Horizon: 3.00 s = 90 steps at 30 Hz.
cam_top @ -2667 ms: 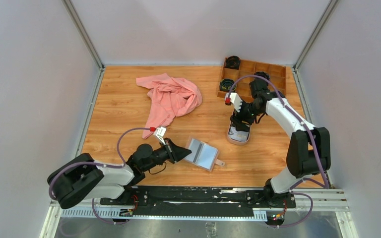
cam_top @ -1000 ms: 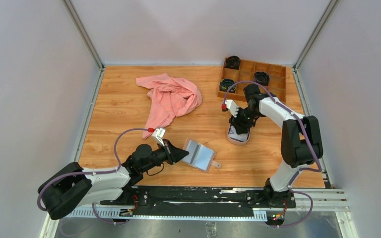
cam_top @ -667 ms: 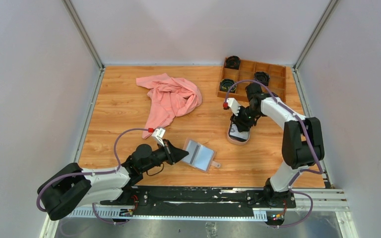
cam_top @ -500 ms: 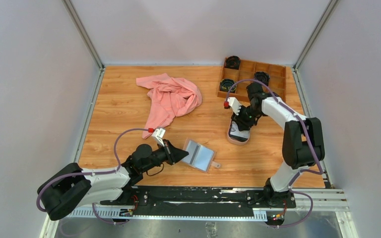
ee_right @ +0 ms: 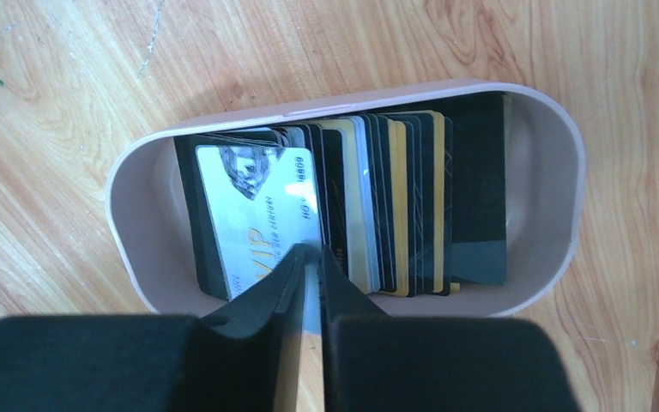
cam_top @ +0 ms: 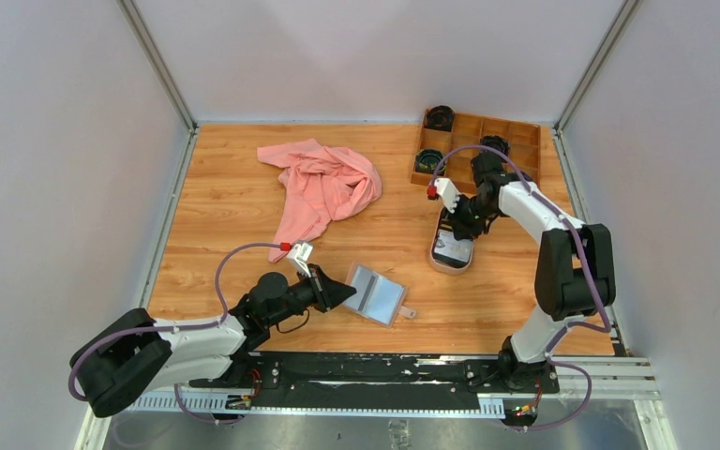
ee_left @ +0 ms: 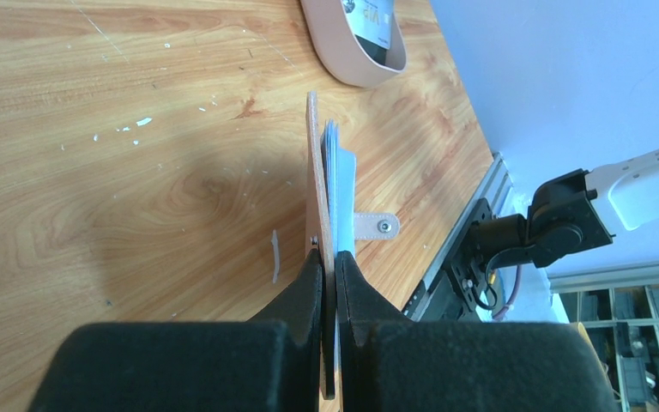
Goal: Put the credit cards into the card holder
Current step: Pick up the credit card from the storage box.
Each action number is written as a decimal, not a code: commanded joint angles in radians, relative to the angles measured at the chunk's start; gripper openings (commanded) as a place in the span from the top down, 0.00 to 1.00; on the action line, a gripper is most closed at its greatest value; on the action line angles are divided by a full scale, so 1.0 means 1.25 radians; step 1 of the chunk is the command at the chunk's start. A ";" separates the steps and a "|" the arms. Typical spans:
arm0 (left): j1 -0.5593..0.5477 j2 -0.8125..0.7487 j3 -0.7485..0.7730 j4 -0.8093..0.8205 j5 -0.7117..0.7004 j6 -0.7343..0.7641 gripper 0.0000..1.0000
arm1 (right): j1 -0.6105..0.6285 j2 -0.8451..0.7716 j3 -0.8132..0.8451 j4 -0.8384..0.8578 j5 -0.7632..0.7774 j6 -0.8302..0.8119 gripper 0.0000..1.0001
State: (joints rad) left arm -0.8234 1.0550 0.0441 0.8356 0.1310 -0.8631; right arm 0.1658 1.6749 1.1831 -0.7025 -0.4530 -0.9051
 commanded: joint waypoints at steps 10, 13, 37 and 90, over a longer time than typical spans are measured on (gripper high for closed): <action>-0.005 -0.017 0.012 0.008 -0.002 0.018 1.00 | -0.031 -0.015 0.020 0.003 -0.006 0.007 0.93; -0.006 -0.018 0.014 0.007 -0.003 0.019 1.00 | -0.034 -0.024 0.019 -0.001 -0.027 0.008 0.82; -0.006 -0.023 0.024 -0.011 -0.001 0.024 1.00 | 0.015 0.022 -0.009 0.025 -0.001 0.007 0.27; -0.006 -0.050 0.017 -0.021 -0.007 0.014 1.00 | -0.026 -0.099 0.010 0.071 0.031 -0.046 1.00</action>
State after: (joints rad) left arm -0.8234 1.0019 0.0498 0.8043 0.1272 -0.8478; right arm 0.1452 1.5978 1.2167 -0.6197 -0.4095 -0.9367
